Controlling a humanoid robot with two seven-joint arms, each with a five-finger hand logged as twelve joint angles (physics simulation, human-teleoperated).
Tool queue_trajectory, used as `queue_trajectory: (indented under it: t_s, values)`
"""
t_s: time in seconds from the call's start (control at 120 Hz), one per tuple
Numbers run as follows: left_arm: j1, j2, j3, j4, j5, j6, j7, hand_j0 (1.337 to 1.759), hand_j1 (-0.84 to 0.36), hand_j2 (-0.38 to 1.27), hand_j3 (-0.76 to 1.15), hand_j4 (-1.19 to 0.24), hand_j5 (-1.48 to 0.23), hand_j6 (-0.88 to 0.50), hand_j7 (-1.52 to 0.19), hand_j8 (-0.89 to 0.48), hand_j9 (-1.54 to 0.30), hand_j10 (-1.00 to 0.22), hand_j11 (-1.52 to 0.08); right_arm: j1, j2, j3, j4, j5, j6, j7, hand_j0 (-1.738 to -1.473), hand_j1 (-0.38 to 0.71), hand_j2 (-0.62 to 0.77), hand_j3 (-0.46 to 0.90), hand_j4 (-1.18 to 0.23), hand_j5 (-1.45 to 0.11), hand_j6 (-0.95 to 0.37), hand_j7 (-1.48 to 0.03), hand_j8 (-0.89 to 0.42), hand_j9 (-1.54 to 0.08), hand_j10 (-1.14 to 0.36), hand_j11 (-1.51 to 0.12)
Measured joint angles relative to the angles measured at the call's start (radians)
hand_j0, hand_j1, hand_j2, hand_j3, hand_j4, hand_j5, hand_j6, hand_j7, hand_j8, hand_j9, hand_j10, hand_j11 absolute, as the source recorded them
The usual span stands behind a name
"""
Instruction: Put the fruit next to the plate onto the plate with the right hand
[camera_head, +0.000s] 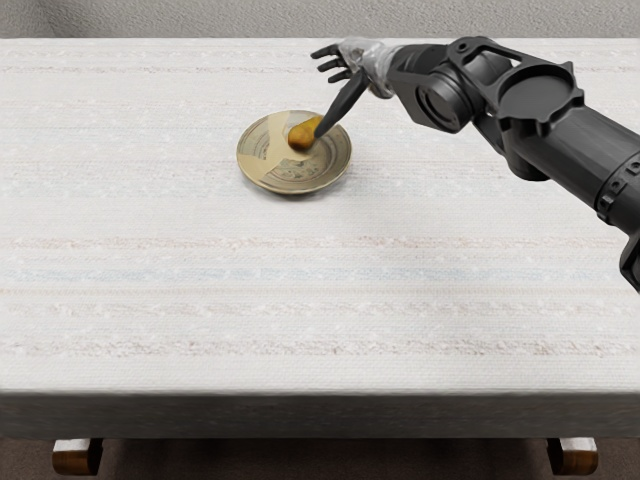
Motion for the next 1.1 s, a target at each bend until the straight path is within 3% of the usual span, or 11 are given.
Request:
queue_trajectory:
  t_s: [0.242,0.367,0.842,1.1]
  values:
    - [0.0,0.0,0.0,0.0,0.0,0.0,0.0,1.658,0.35,0.0,0.0,0.0,0.0,0.0,0.0,0.0,0.0,0.0,0.0,-0.06,-0.002,0.081,-0.002,0.105,0.318,-0.001,-1.658,-0.3,-0.01,0.0,-0.04,-0.05,-0.04,-0.05,-0.04,-0.05,-0.04,-0.05]
    - [0.0,0.0,0.0,0.0,0.0,0.0,0.0,1.658,0.35,0.0,0.0,0.0,0.0,0.0,0.0,0.0,0.0,0.0,0.0,-0.098,-0.053,0.124,-0.002,0.167,0.419,-0.002,-1.658,-0.32,0.0,0.0,-0.02,-0.03,-0.02,-0.03,-0.02,-0.03,-0.02,-0.03]
    - [0.0,0.0,0.0,0.0,0.0,0.0,0.0,1.658,0.35,0.0,0.0,0.0,0.0,0.0,0.0,0.0,0.0,0.0,0.0,-0.214,-0.335,0.143,0.001,0.377,0.463,-0.005,-1.658,-0.35,0.0,0.0,0.0,0.0,0.0,0.0,0.0,0.0,0.0,0.0]
    - [0.0,0.0,0.0,0.0,0.0,0.0,0.0,1.658,0.35,0.0,0.0,0.0,0.0,0.0,0.0,0.0,0.0,0.0,0.0,-0.255,-0.435,0.143,0.004,0.426,0.463,-0.005,-1.658,-0.35,0.0,0.0,0.0,0.0,0.0,0.0,0.0,0.0,0.0,0.0]
